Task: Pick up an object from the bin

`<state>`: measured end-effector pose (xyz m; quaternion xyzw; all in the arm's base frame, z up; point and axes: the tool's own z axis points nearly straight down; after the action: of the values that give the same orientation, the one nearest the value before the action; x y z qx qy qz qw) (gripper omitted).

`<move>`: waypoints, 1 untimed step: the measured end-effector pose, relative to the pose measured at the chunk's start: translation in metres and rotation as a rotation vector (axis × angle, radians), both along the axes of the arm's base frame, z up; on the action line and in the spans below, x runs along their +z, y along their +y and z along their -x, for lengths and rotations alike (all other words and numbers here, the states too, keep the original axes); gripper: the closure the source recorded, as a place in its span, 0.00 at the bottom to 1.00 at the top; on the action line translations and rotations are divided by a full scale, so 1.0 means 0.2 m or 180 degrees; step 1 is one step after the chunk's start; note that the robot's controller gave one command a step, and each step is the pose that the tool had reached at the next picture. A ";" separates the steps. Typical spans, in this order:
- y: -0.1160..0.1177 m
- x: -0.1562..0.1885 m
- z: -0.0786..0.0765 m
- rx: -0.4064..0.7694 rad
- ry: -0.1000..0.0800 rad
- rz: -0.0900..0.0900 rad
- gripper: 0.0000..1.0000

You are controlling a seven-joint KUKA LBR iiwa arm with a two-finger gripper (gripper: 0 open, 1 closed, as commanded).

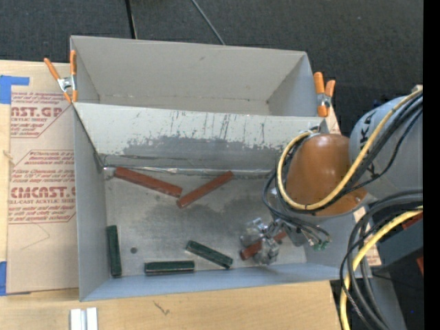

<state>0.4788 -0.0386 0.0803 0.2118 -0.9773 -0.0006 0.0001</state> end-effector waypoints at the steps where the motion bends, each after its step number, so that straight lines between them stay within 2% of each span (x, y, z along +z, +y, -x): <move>1: 0.00 0.00 0.00 0.0000 0.0000 0.0000 1.00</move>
Offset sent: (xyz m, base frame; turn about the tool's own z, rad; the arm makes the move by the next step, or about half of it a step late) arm 0.0022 -0.0065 0.1422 0.0549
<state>0.4788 -0.0386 0.0803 0.2118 -0.9773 -0.0006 0.0001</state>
